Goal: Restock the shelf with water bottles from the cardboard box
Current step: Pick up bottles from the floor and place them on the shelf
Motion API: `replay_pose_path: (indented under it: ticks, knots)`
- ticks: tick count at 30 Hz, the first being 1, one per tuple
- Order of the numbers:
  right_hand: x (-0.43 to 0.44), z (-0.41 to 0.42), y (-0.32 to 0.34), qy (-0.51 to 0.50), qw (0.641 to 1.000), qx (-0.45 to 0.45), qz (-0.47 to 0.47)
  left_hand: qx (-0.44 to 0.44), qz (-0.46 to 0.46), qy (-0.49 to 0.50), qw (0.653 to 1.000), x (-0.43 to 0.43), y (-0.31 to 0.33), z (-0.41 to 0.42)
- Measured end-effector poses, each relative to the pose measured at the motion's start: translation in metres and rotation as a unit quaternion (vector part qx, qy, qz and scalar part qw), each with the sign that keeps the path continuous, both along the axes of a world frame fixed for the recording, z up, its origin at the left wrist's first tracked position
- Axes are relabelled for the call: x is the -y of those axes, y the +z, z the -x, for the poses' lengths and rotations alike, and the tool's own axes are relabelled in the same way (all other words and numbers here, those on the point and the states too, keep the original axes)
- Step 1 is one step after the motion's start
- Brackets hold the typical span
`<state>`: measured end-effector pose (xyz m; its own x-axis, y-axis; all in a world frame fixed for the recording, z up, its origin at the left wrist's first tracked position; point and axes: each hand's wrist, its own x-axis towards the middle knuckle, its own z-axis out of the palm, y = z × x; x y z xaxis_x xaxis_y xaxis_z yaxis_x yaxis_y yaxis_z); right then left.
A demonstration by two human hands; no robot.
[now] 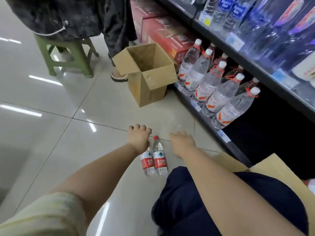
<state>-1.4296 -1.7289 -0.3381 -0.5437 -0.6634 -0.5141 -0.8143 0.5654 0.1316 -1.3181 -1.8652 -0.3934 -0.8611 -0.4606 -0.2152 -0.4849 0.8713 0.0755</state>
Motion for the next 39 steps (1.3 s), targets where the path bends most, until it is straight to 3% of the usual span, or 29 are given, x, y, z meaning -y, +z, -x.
replay_pose_path:
  ticks: [6,11,13,19,27,30,34,39]
  knots:
    - [0.019,-0.001,-0.076,-0.007,0.996,0.089,0.029,0.058,-0.071,0.11,0.99,-0.008,-0.087,-0.016]
    - [0.014,0.003,-0.124,-0.013,0.992,0.123,0.021,0.064,-0.141,0.234,0.96,-0.029,-0.137,-0.011]
    - [0.002,0.007,-0.141,-0.024,0.992,0.12,0.029,0.035,-0.206,0.313,0.926,-0.038,-0.155,-0.007]
    - [-0.017,0.015,-0.167,-0.049,0.99,0.127,0.042,-0.078,-0.367,0.5,0.78,-0.07,-0.189,0.007]
    - [-0.012,0.01,-0.201,-0.136,0.971,0.198,0.008,-0.105,-0.442,0.576,0.68,-0.075,-0.218,0.014]
    - [0.004,0.01,-0.221,-0.243,0.945,0.218,0.005,-0.116,-0.462,0.587,0.654,-0.074,-0.225,0.01]
    - [0.014,0.002,-0.255,-0.427,0.871,0.243,0.003,-0.133,-0.475,0.583,0.645,-0.071,-0.229,0.004]
    - [0.004,-0.015,-0.28,-0.495,0.838,0.229,0.027,-0.139,-0.496,0.577,0.633,-0.07,-0.233,-0.004]
